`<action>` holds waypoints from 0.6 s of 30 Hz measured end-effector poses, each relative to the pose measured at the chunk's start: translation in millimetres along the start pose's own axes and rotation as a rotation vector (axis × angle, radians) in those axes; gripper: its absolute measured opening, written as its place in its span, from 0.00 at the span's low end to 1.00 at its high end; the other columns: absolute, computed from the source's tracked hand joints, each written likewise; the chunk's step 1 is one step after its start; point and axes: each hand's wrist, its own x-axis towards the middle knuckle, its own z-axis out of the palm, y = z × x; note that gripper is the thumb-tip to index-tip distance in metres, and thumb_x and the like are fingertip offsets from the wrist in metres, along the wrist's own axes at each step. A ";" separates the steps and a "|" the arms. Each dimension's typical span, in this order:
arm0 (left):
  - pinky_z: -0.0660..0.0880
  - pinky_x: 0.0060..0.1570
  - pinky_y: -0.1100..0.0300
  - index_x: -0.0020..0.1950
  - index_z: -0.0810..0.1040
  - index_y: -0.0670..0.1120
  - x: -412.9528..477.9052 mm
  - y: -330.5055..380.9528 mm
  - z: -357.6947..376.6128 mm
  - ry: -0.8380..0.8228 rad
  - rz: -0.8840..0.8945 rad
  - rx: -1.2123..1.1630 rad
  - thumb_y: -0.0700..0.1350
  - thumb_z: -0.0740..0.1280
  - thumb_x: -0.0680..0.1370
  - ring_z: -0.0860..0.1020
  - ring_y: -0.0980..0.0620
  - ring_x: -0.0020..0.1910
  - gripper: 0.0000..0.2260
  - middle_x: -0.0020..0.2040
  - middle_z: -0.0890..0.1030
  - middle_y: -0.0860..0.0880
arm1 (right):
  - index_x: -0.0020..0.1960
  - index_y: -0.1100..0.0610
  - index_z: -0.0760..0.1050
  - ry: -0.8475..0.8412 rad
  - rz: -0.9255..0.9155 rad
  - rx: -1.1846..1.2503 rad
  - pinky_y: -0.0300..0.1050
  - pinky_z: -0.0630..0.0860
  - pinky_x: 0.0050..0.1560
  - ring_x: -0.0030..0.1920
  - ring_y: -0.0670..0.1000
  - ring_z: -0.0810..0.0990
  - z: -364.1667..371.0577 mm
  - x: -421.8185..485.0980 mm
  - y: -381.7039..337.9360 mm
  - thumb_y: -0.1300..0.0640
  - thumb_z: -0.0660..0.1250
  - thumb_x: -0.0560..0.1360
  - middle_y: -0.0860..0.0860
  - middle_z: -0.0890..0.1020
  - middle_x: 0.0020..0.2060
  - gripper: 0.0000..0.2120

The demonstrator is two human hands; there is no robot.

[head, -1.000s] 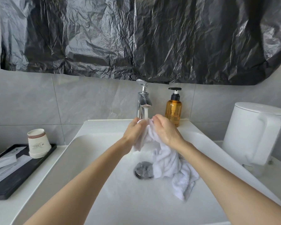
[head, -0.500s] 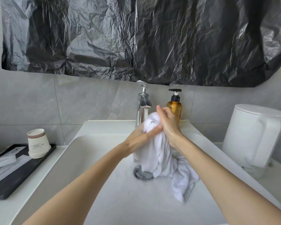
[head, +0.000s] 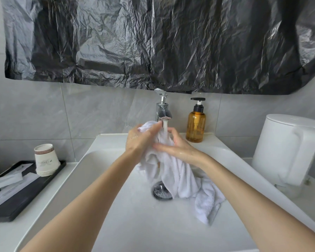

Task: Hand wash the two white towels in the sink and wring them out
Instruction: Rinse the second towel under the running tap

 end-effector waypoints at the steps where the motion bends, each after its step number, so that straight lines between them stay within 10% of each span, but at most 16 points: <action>1: 0.76 0.42 0.62 0.42 0.79 0.52 1.4 1.9 -5.1 -0.020 -0.005 0.052 0.60 0.76 0.68 0.80 0.57 0.38 0.14 0.38 0.82 0.54 | 0.72 0.47 0.58 -0.057 0.006 -0.044 0.46 0.71 0.65 0.64 0.46 0.74 -5.1 -0.9 -0.5 0.34 0.75 0.62 0.46 0.72 0.66 0.46; 11: 0.71 0.53 0.55 0.71 0.62 0.53 -2.7 -4.9 -9.0 -0.411 0.319 0.731 0.66 0.74 0.63 0.76 0.48 0.56 0.42 0.54 0.79 0.46 | 0.58 0.66 0.77 0.064 0.159 0.505 0.49 0.77 0.49 0.47 0.56 0.82 -39.9 6.9 -1.3 0.59 0.75 0.60 0.60 0.82 0.46 0.28; 15: 0.68 0.50 0.59 0.65 0.70 0.52 6.4 -10.1 -12.8 -0.385 0.366 0.780 0.45 0.74 0.71 0.74 0.46 0.55 0.25 0.50 0.70 0.51 | 0.54 0.58 0.79 0.135 0.168 0.561 0.49 0.77 0.52 0.52 0.55 0.81 -38.1 10.4 -2.0 0.55 0.76 0.53 0.57 0.82 0.49 0.29; 18: 0.71 0.39 0.61 0.42 0.75 0.52 12.8 -10.8 -16.8 -0.384 0.346 0.700 0.49 0.68 0.65 0.75 0.48 0.41 0.08 0.39 0.74 0.53 | 0.59 0.49 0.72 0.190 0.129 0.419 0.51 0.74 0.62 0.59 0.52 0.76 -40.8 6.1 0.5 0.53 0.76 0.60 0.52 0.76 0.57 0.29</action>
